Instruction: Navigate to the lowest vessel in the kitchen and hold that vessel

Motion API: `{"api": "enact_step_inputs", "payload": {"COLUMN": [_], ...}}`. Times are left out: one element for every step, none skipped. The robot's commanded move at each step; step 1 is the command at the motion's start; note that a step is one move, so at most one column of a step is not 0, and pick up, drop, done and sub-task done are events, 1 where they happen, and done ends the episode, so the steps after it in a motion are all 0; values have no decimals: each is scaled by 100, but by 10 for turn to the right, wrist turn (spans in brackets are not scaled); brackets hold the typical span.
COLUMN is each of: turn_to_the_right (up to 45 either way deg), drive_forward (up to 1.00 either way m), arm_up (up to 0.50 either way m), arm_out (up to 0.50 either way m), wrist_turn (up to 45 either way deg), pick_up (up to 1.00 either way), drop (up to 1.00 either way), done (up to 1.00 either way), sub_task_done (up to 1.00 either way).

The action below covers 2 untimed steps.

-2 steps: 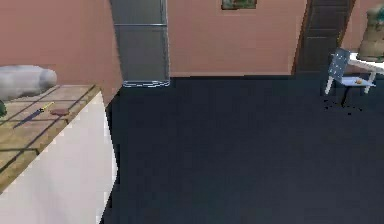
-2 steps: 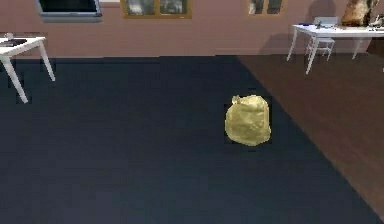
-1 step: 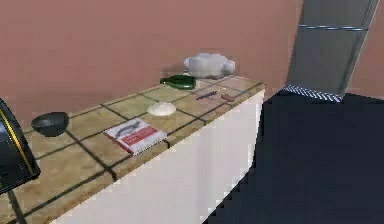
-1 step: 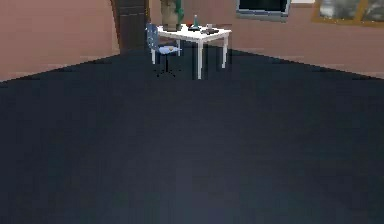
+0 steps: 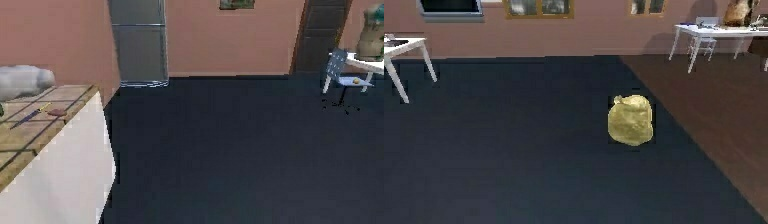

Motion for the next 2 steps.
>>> {"api": "enact_step_inputs", "payload": {"turn_to_the_right": [450, 120], "drive_forward": [0, 0], "arm_up": [0, 0], "arm_out": [0, 0], "wrist_turn": [0, 0], "pick_up": [0, 0], "drop": [0, 0], "done": [0, 0], "sub_task_done": [0, 0]}}
